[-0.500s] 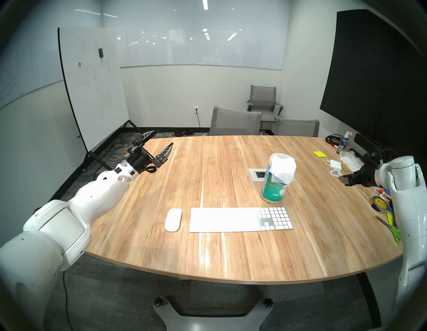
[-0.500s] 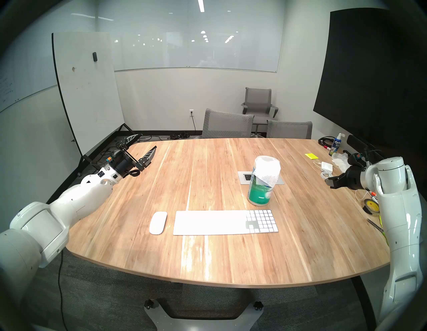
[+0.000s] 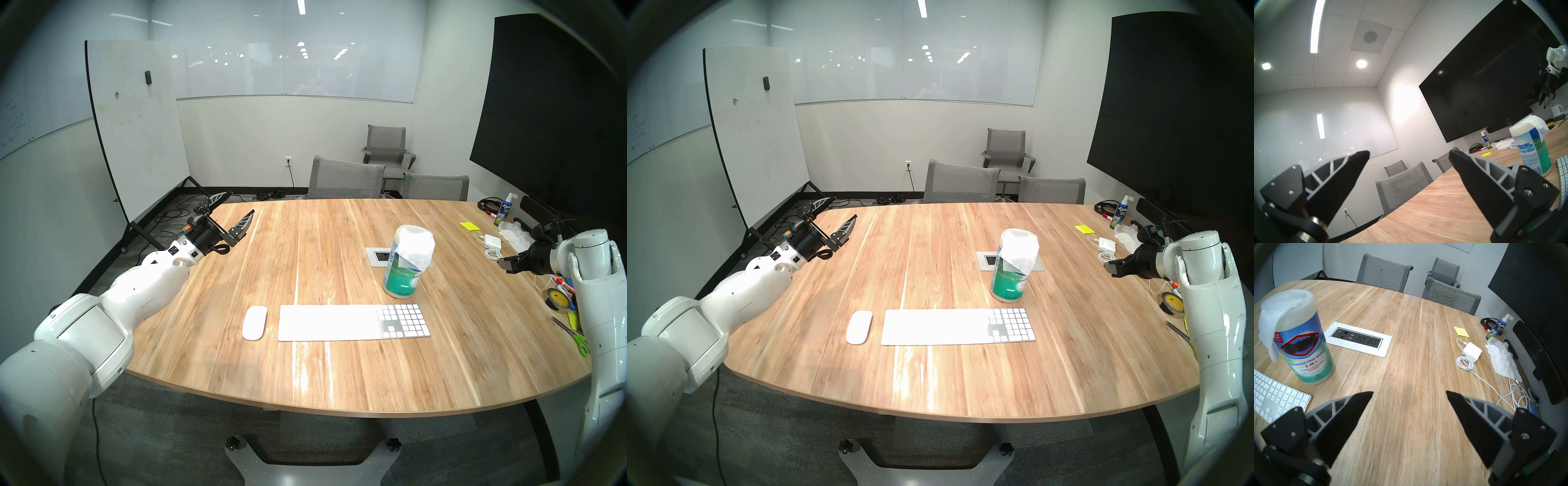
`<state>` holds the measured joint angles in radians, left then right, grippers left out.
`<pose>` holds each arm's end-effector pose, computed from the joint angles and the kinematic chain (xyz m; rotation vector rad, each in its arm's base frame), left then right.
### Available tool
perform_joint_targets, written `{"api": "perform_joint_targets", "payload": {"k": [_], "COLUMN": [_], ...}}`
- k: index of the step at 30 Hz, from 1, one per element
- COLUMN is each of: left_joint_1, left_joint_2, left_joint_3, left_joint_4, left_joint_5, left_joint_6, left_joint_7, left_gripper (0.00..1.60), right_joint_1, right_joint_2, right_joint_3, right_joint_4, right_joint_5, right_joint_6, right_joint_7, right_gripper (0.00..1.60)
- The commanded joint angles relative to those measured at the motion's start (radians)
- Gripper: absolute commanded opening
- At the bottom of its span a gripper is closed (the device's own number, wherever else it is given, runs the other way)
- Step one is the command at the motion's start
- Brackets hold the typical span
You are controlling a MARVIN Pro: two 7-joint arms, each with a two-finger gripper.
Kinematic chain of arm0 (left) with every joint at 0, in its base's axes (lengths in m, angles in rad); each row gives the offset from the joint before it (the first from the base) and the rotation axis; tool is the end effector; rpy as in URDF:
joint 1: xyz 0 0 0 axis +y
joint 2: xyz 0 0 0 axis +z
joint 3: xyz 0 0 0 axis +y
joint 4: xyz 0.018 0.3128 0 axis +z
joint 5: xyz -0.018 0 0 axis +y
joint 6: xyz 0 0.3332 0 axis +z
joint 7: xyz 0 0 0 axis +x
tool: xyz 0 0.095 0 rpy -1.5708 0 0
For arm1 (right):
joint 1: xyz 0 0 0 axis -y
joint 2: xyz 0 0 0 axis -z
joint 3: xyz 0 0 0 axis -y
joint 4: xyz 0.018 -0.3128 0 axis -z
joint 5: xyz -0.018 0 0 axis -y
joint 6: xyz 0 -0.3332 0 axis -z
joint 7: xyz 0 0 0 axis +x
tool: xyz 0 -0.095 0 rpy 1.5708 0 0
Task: Wipe the keyboards and mice with a disinfecting wipe, then set the wipe down
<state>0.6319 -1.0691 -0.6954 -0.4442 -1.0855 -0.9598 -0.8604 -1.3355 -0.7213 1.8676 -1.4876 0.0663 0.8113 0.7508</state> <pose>0.5998 0.1416 -0.2385 1.2815 -0.8918 2.4165 0.4384 -0.3394 -0.1337 2.6379 0.3693 1.3393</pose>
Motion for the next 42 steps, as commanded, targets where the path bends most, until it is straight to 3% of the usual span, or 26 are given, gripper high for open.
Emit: {"api": "perform_joint_targets", "payload": {"k": [1, 12, 27, 42], "left_joint_1": [-0.019, -0.019, -0.019, -0.018], "left_joint_2": [0.0, 0.0, 0.0, 0.0], "left_joint_3": [-0.004, -0.004, -0.005, -0.005], "left_joint_4": [-0.006, -0.006, -0.006, -0.006], "left_joint_5": [0.0, 0.0, 0.001, 0.001], "left_joint_6": [0.0, 0.0, 0.0, 0.001], "left_joint_7": [0.001, 0.001, 0.001, 0.001], "left_gripper": [1.6, 1.6, 1.6, 1.6], "right_joint_1": [0.019, 0.042, 0.025, 0.039], "right_joint_2": [0.01, 0.022, -0.024, -0.017], "right_joint_3": [-0.005, -0.027, 0.011, -0.003], "right_joint_4": [0.003, 0.029, 0.022, 0.042], "right_joint_5": [0.0, -0.005, 0.008, 0.01], "right_joint_6": [-0.032, -0.068, -0.074, -0.102], "right_joint_7": [0.005, 0.019, -0.003, 0.009], "right_gripper": [1.6, 1.6, 1.6, 1.6]}}
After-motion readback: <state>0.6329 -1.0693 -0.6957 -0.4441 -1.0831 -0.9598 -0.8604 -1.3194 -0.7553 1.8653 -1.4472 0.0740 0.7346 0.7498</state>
